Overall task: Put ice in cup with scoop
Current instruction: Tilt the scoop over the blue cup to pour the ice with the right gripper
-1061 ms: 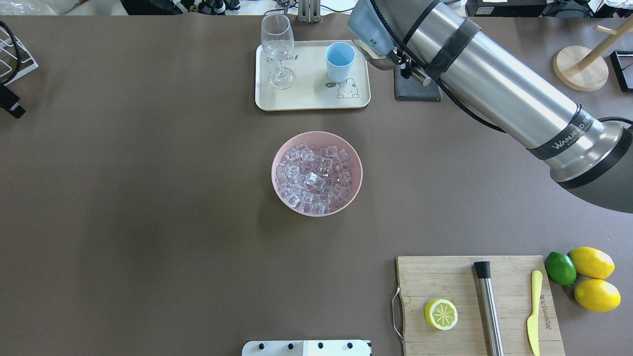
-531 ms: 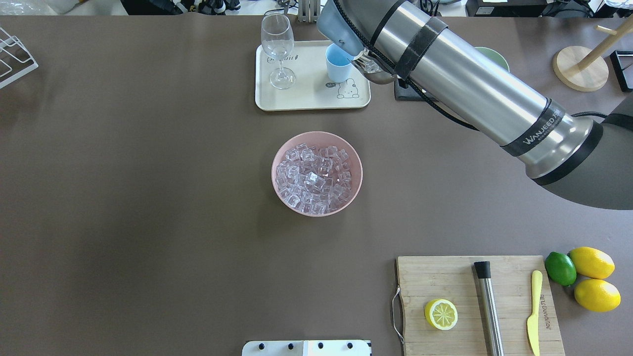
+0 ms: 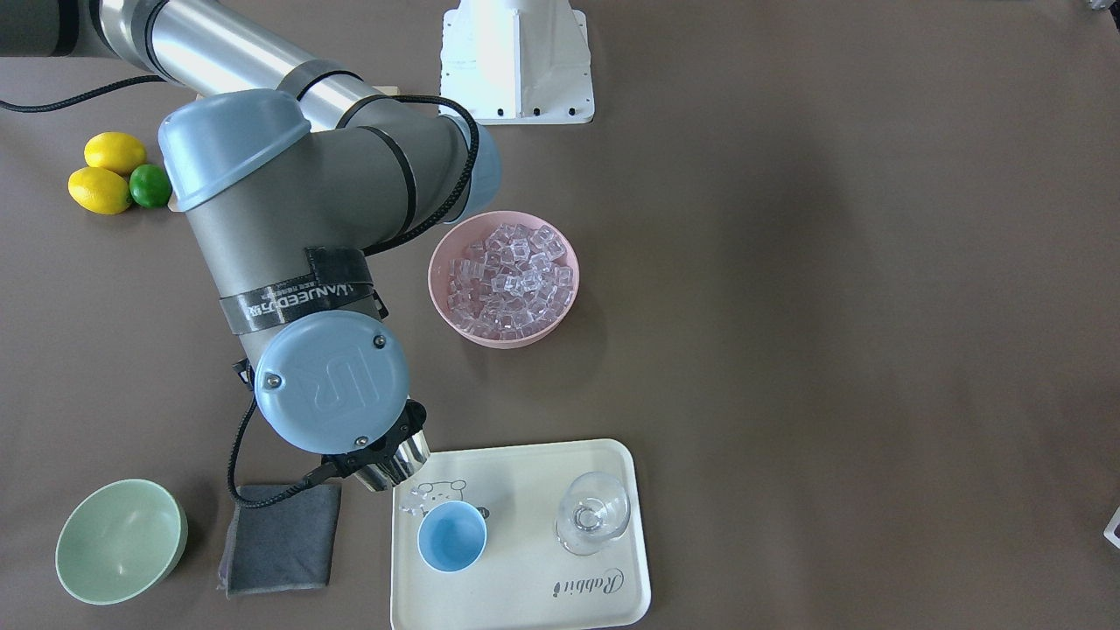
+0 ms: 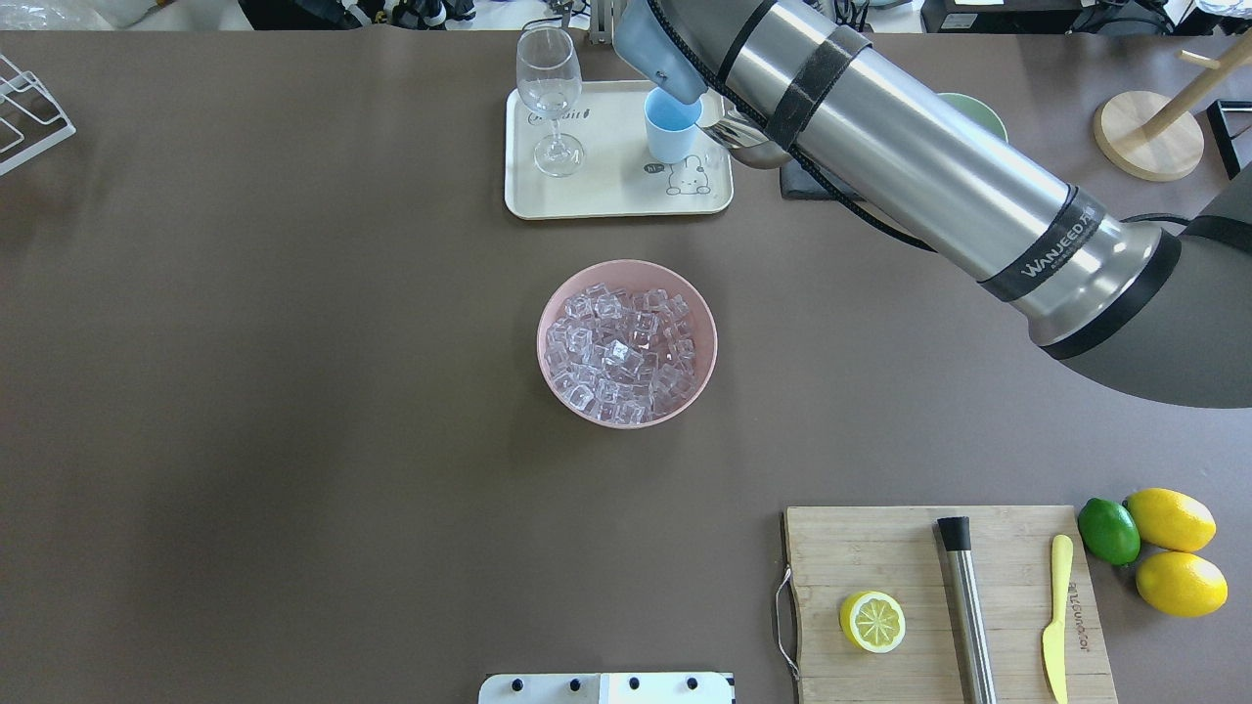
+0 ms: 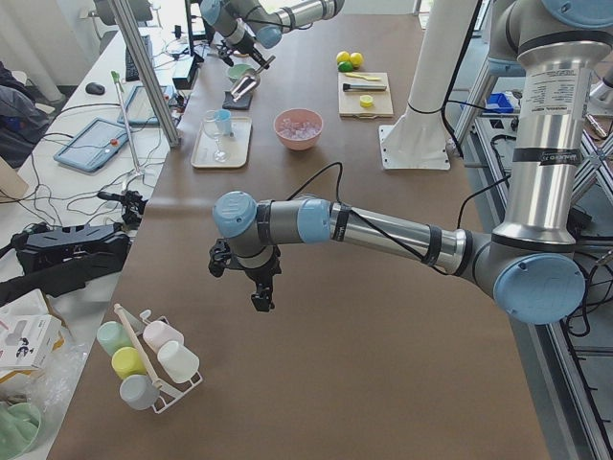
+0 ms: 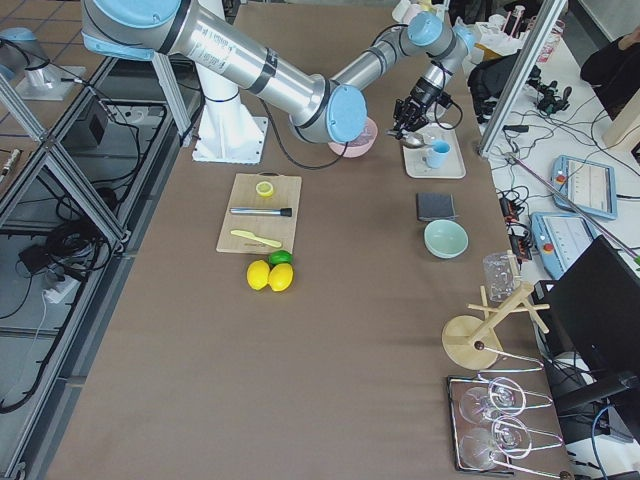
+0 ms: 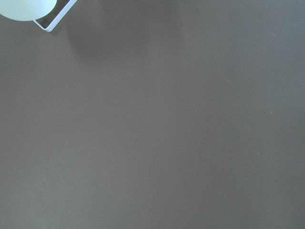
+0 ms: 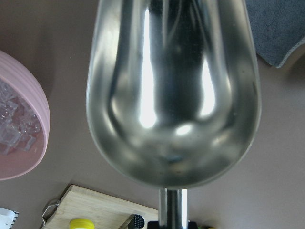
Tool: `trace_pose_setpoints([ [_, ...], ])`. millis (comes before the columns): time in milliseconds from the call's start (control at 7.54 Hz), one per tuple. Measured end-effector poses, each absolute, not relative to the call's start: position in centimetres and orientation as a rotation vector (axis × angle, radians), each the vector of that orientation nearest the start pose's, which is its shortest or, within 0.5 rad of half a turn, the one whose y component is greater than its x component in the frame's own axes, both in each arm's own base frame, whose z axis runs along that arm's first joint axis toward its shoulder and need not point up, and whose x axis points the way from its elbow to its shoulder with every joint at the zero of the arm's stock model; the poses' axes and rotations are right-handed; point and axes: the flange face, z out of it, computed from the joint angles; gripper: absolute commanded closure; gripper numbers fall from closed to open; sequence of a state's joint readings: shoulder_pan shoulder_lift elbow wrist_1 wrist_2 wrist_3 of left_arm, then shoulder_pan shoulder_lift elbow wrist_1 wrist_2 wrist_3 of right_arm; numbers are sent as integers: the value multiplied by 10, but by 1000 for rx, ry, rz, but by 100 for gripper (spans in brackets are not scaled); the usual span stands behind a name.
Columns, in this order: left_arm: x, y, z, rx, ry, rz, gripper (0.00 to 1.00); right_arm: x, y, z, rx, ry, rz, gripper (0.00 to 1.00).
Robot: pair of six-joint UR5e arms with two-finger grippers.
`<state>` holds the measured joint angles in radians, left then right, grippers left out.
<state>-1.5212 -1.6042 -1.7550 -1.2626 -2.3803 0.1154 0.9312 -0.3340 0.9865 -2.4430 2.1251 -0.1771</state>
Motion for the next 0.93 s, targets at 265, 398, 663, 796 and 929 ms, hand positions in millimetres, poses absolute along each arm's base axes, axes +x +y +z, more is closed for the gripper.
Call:
trace_pose_setpoints([
  [265,-44,-486,586,-63,810,105,2,-409,-686,163,-342,-496,-744,100],
  [398,-44,-485,588,-67,810,103,2,-409,-686,162,-340,-496,-745,100],
  [663,-43,-484,593,-76,810,102,3,-409,-686,161,-336,-497,-747,100],
  [796,-44,-484,595,-80,811,98,3,-409,-686,160,-334,-497,-748,100],
  [929,-45,-483,597,-83,811,94,3,-408,-685,158,-328,-499,-750,100],
])
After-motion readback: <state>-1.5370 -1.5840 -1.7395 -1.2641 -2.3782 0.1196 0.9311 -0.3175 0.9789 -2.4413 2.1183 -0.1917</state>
